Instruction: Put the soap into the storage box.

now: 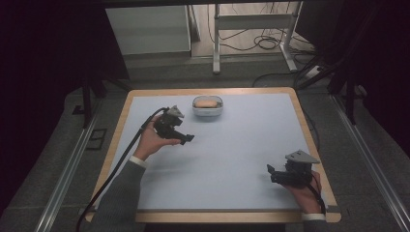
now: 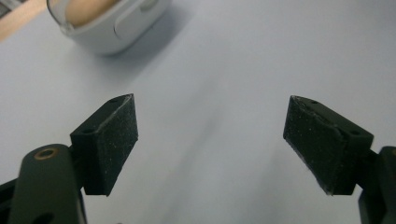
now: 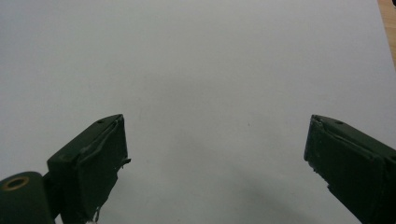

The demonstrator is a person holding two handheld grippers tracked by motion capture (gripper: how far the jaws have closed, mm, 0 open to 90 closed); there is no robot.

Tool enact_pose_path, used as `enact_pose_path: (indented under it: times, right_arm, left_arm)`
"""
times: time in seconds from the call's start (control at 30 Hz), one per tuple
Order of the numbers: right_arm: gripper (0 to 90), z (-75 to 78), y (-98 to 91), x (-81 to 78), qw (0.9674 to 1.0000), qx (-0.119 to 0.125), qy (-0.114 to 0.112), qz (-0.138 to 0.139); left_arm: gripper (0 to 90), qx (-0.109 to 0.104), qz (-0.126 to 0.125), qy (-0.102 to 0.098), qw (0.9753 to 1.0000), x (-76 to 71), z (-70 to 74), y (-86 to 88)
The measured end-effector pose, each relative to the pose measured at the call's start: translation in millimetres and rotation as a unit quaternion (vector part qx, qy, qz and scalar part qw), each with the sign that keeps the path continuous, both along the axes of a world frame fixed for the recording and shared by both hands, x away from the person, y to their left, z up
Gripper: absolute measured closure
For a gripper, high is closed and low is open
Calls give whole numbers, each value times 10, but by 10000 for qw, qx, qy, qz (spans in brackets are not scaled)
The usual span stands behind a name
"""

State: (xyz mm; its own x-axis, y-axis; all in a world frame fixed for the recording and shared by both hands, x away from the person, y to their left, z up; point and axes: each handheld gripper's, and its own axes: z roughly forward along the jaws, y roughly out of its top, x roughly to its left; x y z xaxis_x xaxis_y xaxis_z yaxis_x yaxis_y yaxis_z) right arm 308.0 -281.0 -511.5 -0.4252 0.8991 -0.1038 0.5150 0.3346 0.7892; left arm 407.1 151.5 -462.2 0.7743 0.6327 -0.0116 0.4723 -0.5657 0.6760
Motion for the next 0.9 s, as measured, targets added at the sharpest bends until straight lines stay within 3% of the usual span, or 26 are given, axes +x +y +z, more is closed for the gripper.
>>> enact_pose_path:
  times: [0.33, 0.47, 0.53, 0.6, 0.77, 0.9]
  right_arm:
    - [59, -1, 16, -9, 10000, 18, 2, 44]
    - [59, 0, 31, -12, 10000, 29, -14, 75]
    - [59, -1, 49, -14, 9999, 28, -11, 142]
    - [59, 5, 62, -16, 9998, 64, -23, 193]
    - [59, 28, 81, -27, 9993, 193, -74, 311]
    - [59, 28, 116, 23, 9983, 418, -66, 408]
  left_arm:
    - [176, -189, 148, 57, 9997, -504, -309, 257]
    - [176, -272, 349, 103, 9990, -643, -403, 338]
    - [185, -417, 350, 110, 9985, -673, -427, 344]
    - [176, -236, 343, 91, 9991, -673, -422, 340]
    - [179, -321, 428, 34, 9986, -692, -398, 372]
    - [177, -357, 496, 115, 9981, -722, -436, 399]
